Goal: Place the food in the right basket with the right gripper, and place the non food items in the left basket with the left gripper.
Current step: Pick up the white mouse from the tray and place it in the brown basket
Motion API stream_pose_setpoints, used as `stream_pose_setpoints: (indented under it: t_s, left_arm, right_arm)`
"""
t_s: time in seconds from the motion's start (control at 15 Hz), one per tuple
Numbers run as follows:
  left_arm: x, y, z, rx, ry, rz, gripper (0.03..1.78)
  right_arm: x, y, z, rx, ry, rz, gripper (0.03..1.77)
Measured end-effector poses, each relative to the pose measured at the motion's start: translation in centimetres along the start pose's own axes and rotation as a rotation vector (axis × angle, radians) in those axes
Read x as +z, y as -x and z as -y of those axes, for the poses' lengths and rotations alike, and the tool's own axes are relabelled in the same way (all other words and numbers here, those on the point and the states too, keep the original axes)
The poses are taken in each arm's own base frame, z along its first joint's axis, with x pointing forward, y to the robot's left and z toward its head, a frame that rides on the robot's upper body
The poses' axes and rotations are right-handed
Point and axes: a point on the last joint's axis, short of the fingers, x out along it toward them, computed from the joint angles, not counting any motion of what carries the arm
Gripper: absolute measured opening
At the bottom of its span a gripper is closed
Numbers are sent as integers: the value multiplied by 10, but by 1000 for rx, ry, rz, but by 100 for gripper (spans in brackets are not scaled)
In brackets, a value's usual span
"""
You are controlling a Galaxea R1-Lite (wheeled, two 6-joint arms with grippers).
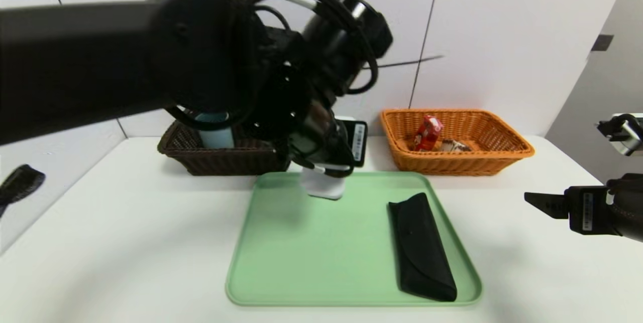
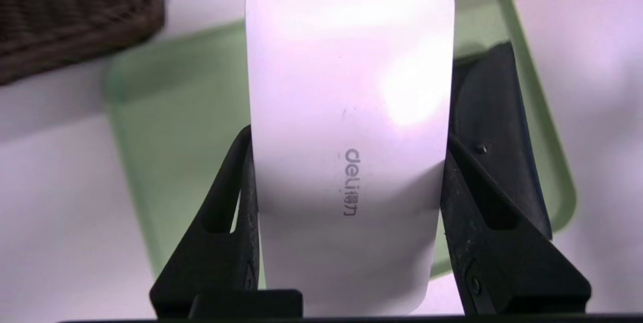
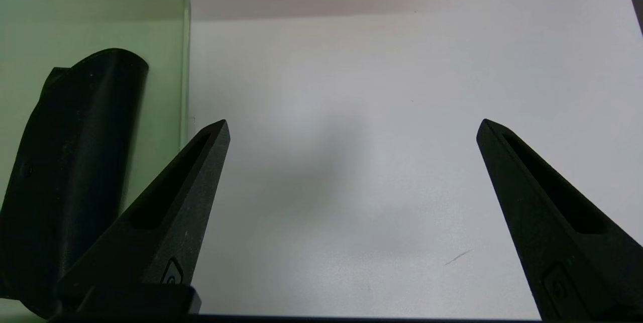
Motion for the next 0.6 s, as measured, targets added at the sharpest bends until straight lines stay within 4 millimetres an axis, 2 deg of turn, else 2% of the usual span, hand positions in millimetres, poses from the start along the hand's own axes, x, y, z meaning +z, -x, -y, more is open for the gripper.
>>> stream_pose_setpoints:
  t_s: [0.2, 0.33, 0.6]
  left_arm:
    - [28, 13, -39, 49, 7, 111, 100]
    - [39, 14, -65, 98, 30, 138, 100]
    - [50, -7, -109, 173, 99, 117, 100]
  right_arm:
    - [1, 0, 0, 0, 4, 2, 170]
    - [1, 0, 0, 1, 8, 4, 170]
    - [1, 0, -1, 2, 12, 3, 170]
